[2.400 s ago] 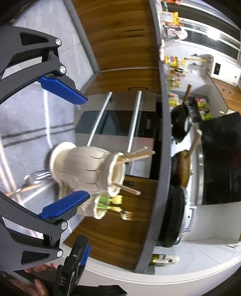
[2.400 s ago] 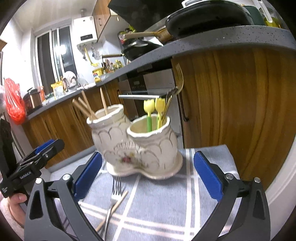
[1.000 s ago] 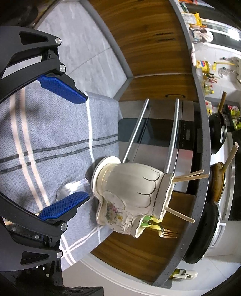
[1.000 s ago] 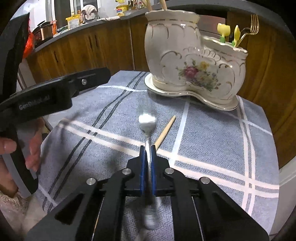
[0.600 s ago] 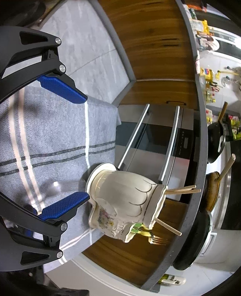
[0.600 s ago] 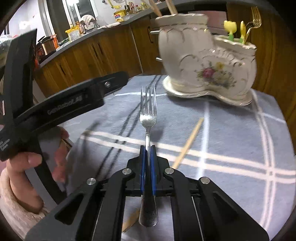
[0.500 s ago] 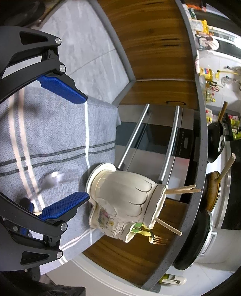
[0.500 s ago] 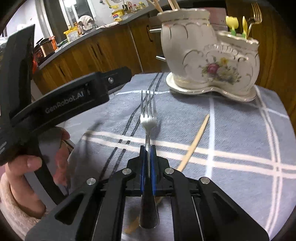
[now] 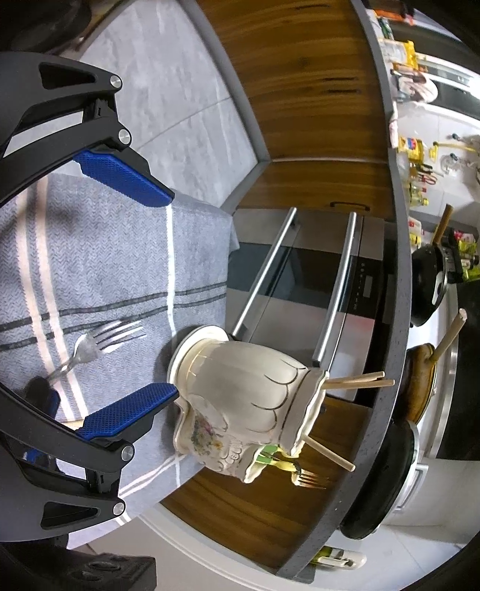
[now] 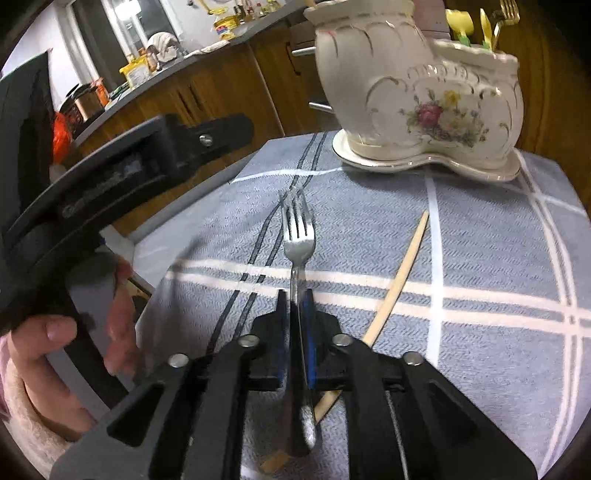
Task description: Organize utensils
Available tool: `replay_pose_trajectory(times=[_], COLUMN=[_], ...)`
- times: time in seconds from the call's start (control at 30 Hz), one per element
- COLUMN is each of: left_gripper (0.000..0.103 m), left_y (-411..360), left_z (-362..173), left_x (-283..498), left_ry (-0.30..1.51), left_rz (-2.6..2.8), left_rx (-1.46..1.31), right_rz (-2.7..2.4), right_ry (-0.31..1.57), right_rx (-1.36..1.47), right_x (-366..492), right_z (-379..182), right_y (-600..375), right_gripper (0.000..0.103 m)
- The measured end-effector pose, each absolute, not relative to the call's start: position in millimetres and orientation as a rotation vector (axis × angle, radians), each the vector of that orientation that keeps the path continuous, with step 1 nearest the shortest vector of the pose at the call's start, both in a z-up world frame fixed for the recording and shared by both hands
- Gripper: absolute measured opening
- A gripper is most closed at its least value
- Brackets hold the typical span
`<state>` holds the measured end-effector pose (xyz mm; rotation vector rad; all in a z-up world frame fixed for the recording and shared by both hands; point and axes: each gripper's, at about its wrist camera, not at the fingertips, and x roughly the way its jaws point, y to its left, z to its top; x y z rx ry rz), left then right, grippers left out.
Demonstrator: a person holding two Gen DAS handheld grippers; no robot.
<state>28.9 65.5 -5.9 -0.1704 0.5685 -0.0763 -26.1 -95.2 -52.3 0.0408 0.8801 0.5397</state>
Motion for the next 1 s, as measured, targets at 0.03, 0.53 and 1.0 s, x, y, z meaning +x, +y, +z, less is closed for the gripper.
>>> replay_pose_trajectory(times=[0.03,0.53,1.0], left_gripper=[0.095,0.095,0.069], left_y=[65,62,0], left_z=[-6,-8,-27], left_x=[29,29,18], left_ry=[0.569,0.579,0.792], left_rz=[-0.076,-0.098,-0.226], left_rx=[-0.171,-0.152,0.004], right_rz=[0.531,0.365,0.388], right_ry=[0.853,0.836,0.804], right_rx=[0.016,-0.217,-0.174], right_x=[-29,-9,-5], right_z=[-48,-58,-40], right_y=[-97,-101,-163], right_gripper=[0.020,0.012,0.005])
